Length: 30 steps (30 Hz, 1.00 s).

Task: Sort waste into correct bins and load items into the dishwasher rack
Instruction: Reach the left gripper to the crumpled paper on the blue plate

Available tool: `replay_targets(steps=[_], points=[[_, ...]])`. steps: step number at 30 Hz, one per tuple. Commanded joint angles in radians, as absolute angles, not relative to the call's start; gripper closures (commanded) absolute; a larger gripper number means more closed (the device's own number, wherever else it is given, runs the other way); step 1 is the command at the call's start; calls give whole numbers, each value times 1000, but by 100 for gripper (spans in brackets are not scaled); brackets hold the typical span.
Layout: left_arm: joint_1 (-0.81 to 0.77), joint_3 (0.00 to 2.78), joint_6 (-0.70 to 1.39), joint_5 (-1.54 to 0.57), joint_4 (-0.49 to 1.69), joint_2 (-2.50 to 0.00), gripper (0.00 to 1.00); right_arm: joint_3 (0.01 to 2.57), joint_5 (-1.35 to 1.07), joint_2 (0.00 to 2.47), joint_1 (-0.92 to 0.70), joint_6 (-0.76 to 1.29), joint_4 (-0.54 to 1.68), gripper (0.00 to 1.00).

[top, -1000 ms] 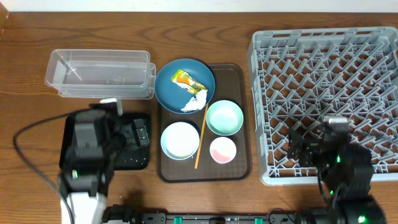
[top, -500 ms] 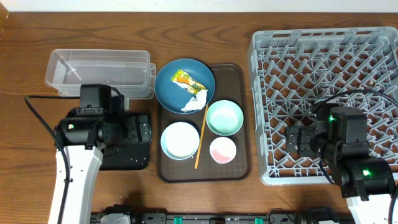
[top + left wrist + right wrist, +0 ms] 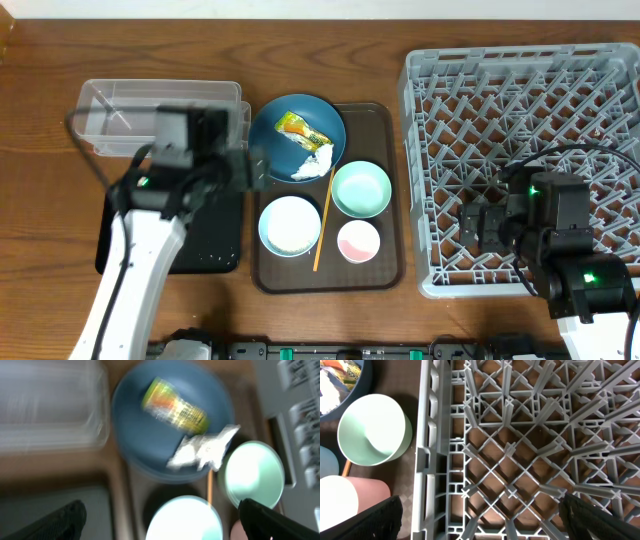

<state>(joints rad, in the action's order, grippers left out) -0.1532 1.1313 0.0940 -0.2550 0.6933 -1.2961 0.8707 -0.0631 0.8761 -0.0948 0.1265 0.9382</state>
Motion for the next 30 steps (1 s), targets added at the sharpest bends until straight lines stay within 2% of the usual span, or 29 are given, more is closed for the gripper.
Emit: replay_targets(steps=[1,8,14,17,20,22,25,27,28,30], points=[[-217,1202,75,-192,639,-1390,0,889,-56,871,-91,134,940,1],[-345,1236,72,-186,453,-1592,0,889,-56,871,-91,134,940,1],[-421,1235,72,-186,398,-1737,7,888,-56,871,-91,134,940,1],[-432,1235,73,-186,382,-1794,21,888,-56,871,-91,134,943,1],[-432,1235,73,-186,379,-1811,44,888,-56,871,-91,134,945,1],[-432,1236,73,-186,372,-1810,54,888,-56,871,-91,134,947,1],[-432,1236,73,-186,369,-1808,77,888,-56,871,-91,134,947,1],[-432,1236,73,-187,372,-1806,89,888,-56,871,-91,134,947,1],[-432,1236,73,-187,374,-1804,93,888,-57,871,-91,134,947,1],[-430,1236,76,-186,376,-1794,94,888,-56,871,-91,134,947,1]])
